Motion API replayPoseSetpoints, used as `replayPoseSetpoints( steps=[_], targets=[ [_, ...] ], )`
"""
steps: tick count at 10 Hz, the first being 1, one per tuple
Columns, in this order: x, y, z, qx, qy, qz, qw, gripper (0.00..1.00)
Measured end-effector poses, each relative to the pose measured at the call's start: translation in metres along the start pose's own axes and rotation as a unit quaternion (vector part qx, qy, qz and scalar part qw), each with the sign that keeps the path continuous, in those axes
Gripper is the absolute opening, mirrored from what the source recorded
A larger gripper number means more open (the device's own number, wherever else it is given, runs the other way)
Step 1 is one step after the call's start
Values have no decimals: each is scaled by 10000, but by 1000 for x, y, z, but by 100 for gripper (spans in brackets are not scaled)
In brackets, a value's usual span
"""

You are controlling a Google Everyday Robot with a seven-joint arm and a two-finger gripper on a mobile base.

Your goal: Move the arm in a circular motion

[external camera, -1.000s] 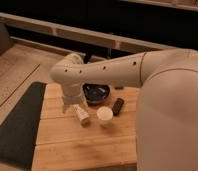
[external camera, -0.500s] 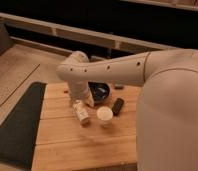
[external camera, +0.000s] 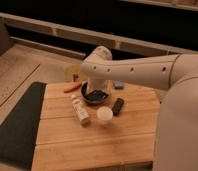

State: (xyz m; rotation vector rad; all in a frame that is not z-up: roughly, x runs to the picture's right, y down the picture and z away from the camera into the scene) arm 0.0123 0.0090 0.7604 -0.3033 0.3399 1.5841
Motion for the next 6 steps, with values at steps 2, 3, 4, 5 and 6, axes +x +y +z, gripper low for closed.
replayPoseSetpoints(
  steps=[2, 3, 4, 5, 6],
  targets=[
    [1, 5, -1, -23, 1, -30, 10000, 65],
    [1, 1, 1, 12, 20, 27, 10000, 65],
    [-1, -19, 6, 178, 38, 297, 9994, 65],
    [-5, -47, 10, 431, 45, 587, 9973, 65],
    [-15, -86, 13, 740, -25, 886, 9933, 65]
  ],
)
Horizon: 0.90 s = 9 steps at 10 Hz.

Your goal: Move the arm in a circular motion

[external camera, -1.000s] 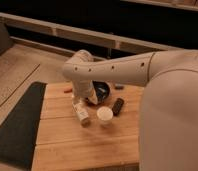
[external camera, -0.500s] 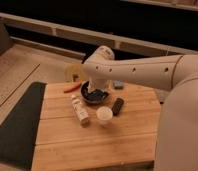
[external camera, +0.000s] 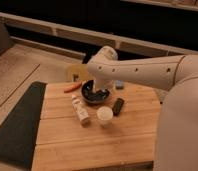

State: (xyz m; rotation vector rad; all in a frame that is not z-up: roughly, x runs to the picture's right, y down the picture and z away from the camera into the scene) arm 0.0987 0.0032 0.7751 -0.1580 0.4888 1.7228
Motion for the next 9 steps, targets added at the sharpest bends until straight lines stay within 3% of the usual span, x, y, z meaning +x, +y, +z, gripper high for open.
replayPoseSetpoints(
  steps=[2, 3, 4, 6, 7, 8, 9],
  targets=[
    [-38, -41, 9, 344, -323, 280, 9985, 65],
    [-55, -52, 12, 391, -495, 352, 9974, 65],
    [-83, -60, 17, 305, -796, 416, 9955, 65],
    [-107, -43, 21, 10, -1078, 250, 9939, 65],
    [-114, -29, 21, -136, -1153, 118, 9932, 65],
    [-120, 4, 18, -403, -1241, -207, 9912, 65],
    [-120, 25, 14, -523, -1273, -448, 9895, 65]
  ],
)
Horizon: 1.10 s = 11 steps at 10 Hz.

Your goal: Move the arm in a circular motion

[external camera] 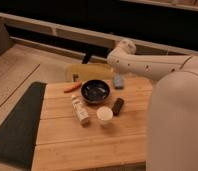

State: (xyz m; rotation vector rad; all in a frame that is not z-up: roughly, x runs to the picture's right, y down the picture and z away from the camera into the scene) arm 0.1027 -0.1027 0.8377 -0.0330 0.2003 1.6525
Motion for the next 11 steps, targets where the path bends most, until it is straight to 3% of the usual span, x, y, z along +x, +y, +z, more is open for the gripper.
replayPoseSetpoints(
  steps=[1, 3, 6, 8, 9, 11],
  targets=[
    [-1, 28, -4, -187, -27, -272, 9995, 65],
    [13, 89, -20, -636, 25, -852, 9943, 65],
    [69, 167, -54, -1254, 494, -1511, 9793, 65],
    [93, 187, -74, -1471, 711, -1630, 9730, 65],
    [106, 193, -85, -1553, 820, -1578, 9717, 65],
    [122, 165, -89, -1303, 1015, -1212, 9788, 65]
  ],
)
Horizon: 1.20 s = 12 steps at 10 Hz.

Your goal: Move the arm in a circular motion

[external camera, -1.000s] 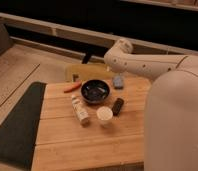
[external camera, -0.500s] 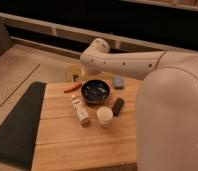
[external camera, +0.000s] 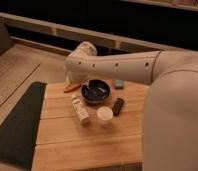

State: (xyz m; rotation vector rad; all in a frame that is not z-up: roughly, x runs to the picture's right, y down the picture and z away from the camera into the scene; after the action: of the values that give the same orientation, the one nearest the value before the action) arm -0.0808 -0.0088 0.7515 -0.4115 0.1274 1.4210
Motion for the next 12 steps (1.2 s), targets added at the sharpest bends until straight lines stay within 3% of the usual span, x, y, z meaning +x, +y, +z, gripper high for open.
replayPoseSetpoints(
  steps=[1, 3, 6, 7, 8, 9, 12],
  targets=[
    [12, -16, -1, 153, 105, 241, 9995, 65],
    [34, -65, -6, 601, 296, 808, 9945, 65],
    [51, -162, -8, 1527, 491, 1670, 9728, 65],
    [42, -186, -7, 1728, 419, 1793, 9676, 65],
    [27, -203, -6, 1836, 279, 1863, 9648, 65],
    [8, -217, -4, 1873, 90, 1888, 9639, 65],
    [-60, -217, 5, 1608, -503, 1617, 9724, 65]
  ],
)
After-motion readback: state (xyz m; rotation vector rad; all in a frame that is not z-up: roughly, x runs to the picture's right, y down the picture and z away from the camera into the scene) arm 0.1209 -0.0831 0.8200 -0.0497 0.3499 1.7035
